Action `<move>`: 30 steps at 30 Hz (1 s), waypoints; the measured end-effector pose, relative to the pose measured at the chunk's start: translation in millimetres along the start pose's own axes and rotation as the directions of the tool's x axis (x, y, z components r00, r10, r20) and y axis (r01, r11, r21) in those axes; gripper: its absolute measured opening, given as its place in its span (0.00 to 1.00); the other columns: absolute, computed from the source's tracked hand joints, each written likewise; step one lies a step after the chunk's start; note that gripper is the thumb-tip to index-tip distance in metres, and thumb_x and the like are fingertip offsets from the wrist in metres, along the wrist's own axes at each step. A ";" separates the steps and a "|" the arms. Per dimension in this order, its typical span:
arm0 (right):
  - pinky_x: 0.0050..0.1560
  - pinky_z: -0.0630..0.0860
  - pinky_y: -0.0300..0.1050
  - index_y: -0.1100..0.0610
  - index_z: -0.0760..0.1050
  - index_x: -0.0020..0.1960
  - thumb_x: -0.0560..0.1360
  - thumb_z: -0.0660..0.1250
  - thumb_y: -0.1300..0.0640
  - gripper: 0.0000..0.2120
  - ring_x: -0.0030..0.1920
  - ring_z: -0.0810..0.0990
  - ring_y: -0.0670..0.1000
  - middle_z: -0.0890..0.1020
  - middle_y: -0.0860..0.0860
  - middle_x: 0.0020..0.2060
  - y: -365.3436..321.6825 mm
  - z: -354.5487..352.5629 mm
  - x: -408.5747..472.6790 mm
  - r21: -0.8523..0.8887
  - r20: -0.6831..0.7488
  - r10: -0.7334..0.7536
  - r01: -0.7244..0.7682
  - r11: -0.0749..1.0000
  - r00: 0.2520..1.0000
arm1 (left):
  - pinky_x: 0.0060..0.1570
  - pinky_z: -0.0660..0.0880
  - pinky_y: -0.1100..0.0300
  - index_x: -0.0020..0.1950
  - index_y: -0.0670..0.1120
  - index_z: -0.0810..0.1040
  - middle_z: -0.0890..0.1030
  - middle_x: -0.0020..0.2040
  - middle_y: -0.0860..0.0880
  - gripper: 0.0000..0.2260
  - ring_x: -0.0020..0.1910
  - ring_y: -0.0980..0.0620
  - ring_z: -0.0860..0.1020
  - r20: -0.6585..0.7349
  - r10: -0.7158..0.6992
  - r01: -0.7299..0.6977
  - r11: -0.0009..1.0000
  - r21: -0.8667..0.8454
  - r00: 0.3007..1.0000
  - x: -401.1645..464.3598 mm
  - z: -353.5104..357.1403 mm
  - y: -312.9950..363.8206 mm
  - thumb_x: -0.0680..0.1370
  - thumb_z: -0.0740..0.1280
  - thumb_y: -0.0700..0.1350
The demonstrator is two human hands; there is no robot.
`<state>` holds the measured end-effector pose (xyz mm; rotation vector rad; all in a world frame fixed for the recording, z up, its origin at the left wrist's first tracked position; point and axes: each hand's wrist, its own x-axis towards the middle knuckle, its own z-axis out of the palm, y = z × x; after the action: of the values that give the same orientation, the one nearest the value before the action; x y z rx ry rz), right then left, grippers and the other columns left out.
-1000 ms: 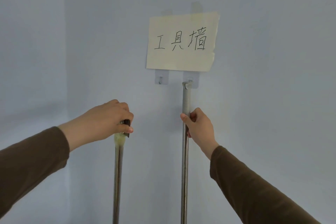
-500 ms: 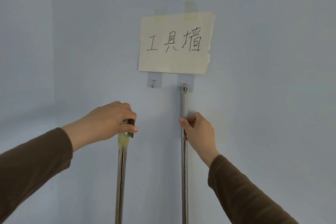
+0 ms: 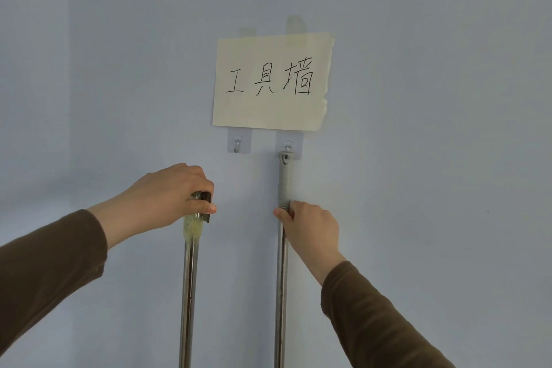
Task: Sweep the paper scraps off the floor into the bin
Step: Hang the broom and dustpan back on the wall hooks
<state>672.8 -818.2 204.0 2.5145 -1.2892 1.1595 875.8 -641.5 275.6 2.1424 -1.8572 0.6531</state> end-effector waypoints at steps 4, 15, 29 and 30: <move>0.41 0.76 0.46 0.50 0.70 0.38 0.75 0.55 0.29 0.25 0.37 0.77 0.52 0.77 0.46 0.34 -27.9 3.9 -31.6 0.117 0.103 -0.131 0.119 0.986 0.986 | 0.48 0.75 0.53 0.44 0.57 0.78 0.76 0.48 0.57 0.11 0.51 0.57 0.72 -0.033 -0.002 0.002 1.000 -0.004 0.999 14.2 -11.2 6.8 0.77 0.64 0.62; 0.35 0.83 0.43 0.50 0.70 0.50 0.81 0.61 0.45 0.09 0.32 0.80 0.48 0.82 0.51 0.45 -92.5 89.1 -65.0 0.732 0.473 -0.088 -0.335 0.593 0.876 | 0.61 0.68 0.59 0.68 0.53 0.71 0.71 0.68 0.51 0.25 0.67 0.51 0.69 -0.407 -0.095 -0.034 0.954 -0.299 0.908 55.9 -10.7 32.0 0.74 0.73 0.55; 0.38 0.85 0.50 0.53 0.71 0.55 0.82 0.59 0.47 0.10 0.28 0.80 0.50 0.83 0.54 0.44 -82.4 106.3 -22.9 0.750 0.462 -0.090 -0.334 0.571 0.882 | 0.33 0.69 0.66 0.42 0.54 0.80 0.81 0.34 0.54 0.10 0.31 0.58 0.76 -0.255 -0.434 0.111 0.659 -0.744 0.864 48.8 104.3 32.1 0.78 0.67 0.58; 0.38 0.85 0.50 0.54 0.71 0.55 0.82 0.59 0.47 0.11 0.29 0.80 0.50 0.83 0.54 0.45 -82.4 109.8 -21.9 0.749 0.475 -0.097 -0.343 0.566 0.875 | 0.33 0.69 0.66 0.42 0.53 0.80 0.81 0.34 0.53 0.10 0.31 0.58 0.75 -0.253 -0.442 0.122 0.661 -0.740 0.860 48.8 108.0 30.2 0.78 0.67 0.58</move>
<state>789.3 -793.9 132.2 3.6447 -1.1878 1.5082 870.3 -738.2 200.9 1.5589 -1.1977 0.2198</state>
